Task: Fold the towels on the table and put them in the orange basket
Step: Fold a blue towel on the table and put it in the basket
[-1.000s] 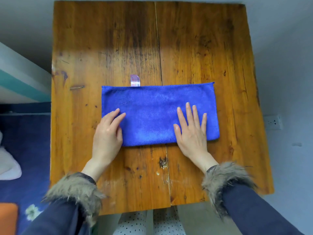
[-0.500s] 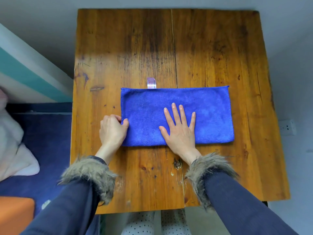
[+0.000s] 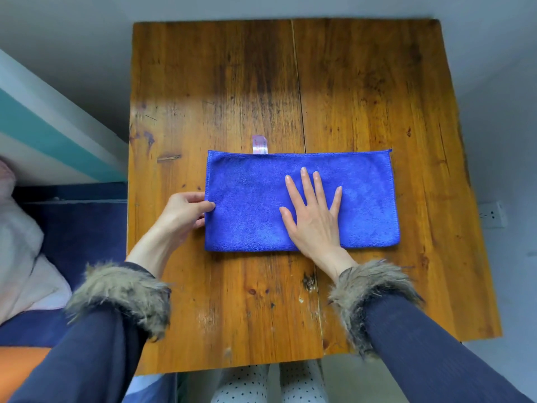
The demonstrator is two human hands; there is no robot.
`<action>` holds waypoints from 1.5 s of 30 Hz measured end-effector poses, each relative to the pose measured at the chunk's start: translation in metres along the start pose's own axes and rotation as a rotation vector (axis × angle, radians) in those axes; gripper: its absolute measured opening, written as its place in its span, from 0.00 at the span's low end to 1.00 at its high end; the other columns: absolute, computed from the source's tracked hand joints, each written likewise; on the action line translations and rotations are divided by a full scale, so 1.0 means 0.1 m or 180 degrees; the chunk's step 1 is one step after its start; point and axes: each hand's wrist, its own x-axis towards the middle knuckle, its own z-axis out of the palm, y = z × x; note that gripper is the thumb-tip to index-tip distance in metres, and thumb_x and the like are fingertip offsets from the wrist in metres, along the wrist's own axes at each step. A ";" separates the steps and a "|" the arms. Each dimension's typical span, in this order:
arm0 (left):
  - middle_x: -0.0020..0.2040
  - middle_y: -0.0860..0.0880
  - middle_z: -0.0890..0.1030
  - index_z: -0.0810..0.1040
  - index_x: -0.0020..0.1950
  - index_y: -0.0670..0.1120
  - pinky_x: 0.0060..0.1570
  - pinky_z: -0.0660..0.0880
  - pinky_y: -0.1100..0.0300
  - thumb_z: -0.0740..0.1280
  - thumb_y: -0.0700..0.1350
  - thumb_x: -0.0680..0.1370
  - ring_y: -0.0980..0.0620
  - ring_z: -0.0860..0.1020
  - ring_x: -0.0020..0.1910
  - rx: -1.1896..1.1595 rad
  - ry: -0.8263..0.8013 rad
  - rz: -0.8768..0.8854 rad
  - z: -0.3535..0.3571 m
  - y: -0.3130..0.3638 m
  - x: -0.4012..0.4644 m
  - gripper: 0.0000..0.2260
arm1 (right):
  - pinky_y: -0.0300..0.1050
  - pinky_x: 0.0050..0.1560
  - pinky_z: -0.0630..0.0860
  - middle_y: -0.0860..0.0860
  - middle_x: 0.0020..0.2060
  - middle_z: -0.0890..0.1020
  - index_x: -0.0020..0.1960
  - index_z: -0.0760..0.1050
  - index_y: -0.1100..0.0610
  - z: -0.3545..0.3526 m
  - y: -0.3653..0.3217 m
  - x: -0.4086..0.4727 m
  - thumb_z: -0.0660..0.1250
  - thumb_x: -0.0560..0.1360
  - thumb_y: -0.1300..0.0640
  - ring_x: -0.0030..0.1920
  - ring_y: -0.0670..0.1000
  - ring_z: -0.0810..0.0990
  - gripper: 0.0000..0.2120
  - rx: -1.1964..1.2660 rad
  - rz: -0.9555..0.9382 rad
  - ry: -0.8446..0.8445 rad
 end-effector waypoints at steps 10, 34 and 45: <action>0.43 0.46 0.81 0.76 0.48 0.41 0.44 0.76 0.57 0.61 0.30 0.76 0.52 0.78 0.40 -0.0614 -0.0349 -0.0380 -0.04 0.19 -0.08 0.09 | 0.70 0.68 0.36 0.52 0.77 0.46 0.77 0.46 0.47 0.11 0.05 0.00 0.49 0.79 0.41 0.76 0.56 0.42 0.29 -0.0461 0.0085 -0.0219; 0.42 0.45 0.73 0.71 0.39 0.47 0.32 0.74 0.62 0.67 0.33 0.73 0.52 0.71 0.34 0.0661 0.0109 0.0126 2.38 0.56 -0.55 0.10 | 0.32 0.51 0.67 0.56 0.53 0.80 0.58 0.77 0.61 -0.44 1.54 -0.59 0.61 0.77 0.64 0.52 0.53 0.78 0.12 0.2561 0.1043 -0.0069; 0.34 0.51 0.73 0.71 0.35 0.49 0.51 0.78 0.50 0.68 0.36 0.72 0.48 0.74 0.37 0.0908 0.0345 0.0496 2.95 0.53 -0.52 0.11 | 0.55 0.60 0.74 0.50 0.51 0.80 0.62 0.75 0.57 -0.41 1.68 -0.54 0.54 0.81 0.57 0.53 0.51 0.79 0.15 0.3449 0.1390 -0.0434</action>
